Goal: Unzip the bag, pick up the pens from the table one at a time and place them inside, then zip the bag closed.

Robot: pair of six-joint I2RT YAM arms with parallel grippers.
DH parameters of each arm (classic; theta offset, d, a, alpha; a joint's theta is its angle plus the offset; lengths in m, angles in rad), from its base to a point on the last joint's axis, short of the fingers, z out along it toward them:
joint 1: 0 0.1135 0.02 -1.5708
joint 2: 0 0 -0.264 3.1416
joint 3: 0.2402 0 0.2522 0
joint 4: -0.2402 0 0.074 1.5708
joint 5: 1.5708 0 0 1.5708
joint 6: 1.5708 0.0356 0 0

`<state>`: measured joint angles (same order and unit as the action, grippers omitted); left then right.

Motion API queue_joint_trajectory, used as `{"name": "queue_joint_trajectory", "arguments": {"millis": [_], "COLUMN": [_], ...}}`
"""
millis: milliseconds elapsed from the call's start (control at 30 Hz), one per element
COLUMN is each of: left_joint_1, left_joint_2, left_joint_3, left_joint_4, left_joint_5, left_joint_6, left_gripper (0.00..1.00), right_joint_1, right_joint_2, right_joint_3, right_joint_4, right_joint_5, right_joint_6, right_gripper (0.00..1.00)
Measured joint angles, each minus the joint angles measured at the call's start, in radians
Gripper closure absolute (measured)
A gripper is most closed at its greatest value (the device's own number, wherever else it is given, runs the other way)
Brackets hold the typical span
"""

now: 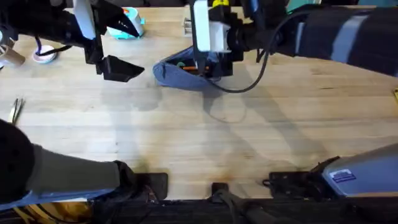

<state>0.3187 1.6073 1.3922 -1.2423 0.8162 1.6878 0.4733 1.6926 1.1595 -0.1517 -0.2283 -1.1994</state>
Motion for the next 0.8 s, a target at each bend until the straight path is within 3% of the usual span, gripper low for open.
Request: {"name": "queue_joint_trajectory", "arguments": {"millis": [400, 800], "left_joint_1": [0.0, 0.0], "left_joint_2": [0.0, 0.002], "left_joint_3": [0.0, 0.0], "left_joint_4": [-0.014, 0.027], "left_joint_5": [0.0, -0.001], "left_joint_6": [0.0, 0.014], "left_gripper": [0.007, 0.007], "right_joint_1": [0.017, 0.05], "right_joint_2": [-0.194, -0.221], "right_joint_3": [0.0, -0.003], "right_joint_4": [-0.003, -0.088], "right_joint_5": [-0.001, -0.084], "right_joint_6": [0.524, 1.337], "right_gripper": [0.004, 0.004]}}
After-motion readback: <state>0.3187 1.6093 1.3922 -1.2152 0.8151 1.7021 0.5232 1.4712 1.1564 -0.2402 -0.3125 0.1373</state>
